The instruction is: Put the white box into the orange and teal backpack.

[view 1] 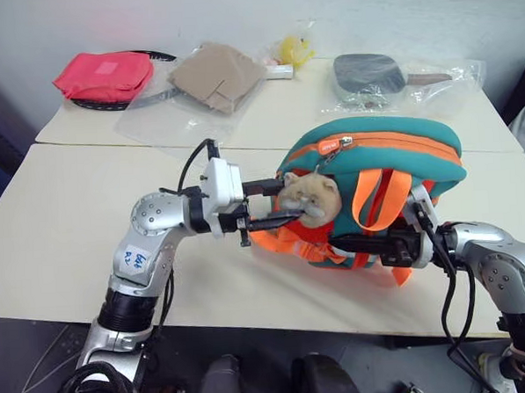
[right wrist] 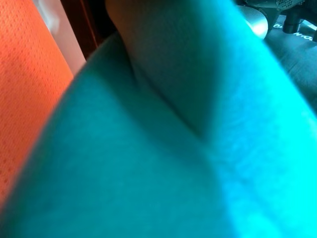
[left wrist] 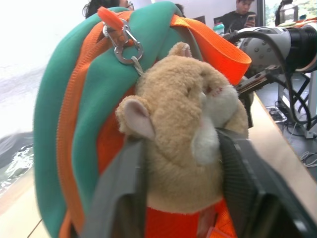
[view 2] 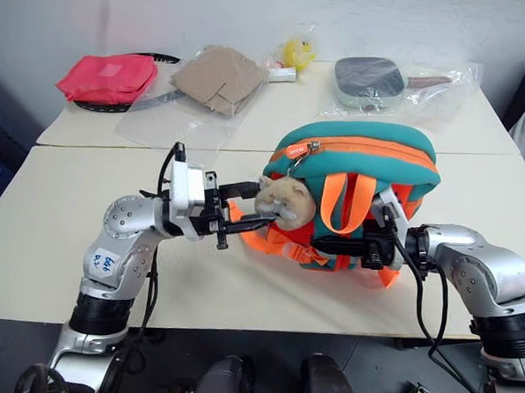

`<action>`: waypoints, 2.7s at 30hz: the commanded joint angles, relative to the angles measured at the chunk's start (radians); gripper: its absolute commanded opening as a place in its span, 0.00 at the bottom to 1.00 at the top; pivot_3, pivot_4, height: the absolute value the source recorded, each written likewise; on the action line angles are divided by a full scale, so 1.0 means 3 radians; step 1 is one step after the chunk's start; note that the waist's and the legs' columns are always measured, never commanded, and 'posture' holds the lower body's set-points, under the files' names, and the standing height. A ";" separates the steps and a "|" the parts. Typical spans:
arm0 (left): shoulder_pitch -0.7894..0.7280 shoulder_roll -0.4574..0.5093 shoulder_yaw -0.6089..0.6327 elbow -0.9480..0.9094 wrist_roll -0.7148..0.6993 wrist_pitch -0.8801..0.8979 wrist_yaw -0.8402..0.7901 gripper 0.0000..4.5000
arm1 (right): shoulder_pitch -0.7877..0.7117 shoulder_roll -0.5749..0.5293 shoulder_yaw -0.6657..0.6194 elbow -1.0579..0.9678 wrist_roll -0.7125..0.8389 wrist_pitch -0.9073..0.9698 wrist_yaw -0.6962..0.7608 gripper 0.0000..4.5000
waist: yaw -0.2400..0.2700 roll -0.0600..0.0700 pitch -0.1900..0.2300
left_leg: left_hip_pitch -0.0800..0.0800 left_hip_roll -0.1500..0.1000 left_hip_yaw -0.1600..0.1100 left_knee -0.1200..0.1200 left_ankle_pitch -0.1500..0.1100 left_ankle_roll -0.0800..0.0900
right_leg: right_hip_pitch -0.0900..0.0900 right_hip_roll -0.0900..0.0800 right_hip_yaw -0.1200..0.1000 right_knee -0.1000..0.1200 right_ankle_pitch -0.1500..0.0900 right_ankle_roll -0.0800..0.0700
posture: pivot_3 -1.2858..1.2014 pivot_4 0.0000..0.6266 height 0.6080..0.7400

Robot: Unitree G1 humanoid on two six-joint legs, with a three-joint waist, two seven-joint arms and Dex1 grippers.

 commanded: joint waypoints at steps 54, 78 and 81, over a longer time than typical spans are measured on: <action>-0.0179 0.0064 -0.0404 0.0750 0.0252 0.1650 0.0057 0.09 | -0.0141 0.0309 -0.1272 -0.0252 0.1920 0.0396 -0.1607 0.00 | 0.0014 0.0001 -0.0001 | -0.0007 -0.0004 -0.0001 -0.0002 -0.0001 0.0003 | -0.0003 -0.0004 -0.0001 0.0008 0.0000 0.0000 | 0.52 0.24 1.00; 0.1548 0.1350 0.1424 0.0441 0.0138 0.0063 -0.0262 1.00 | 0.0911 -0.0915 -0.1241 0.1083 -0.0646 -0.1549 0.0375 0.99 | -0.0068 0.0005 0.0000 | -0.0001 -0.0003 0.0003 -0.0007 -0.0013 0.0022 | -0.0003 -0.0008 0.0002 -0.0005 0.0000 0.0000 | 0.52 0.24 1.00; 0.1961 0.1384 0.1659 0.0316 0.0221 -0.0073 -0.0155 1.00 | 0.0834 -0.1012 -0.1266 0.1827 -0.1050 -0.2481 0.0627 0.99 | -0.0076 0.0004 0.0000 | 0.0003 -0.0002 0.0003 -0.0008 -0.0013 0.0023 | 0.0001 -0.0007 0.0001 -0.0009 0.0000 -0.0001 | 0.52 0.24 1.00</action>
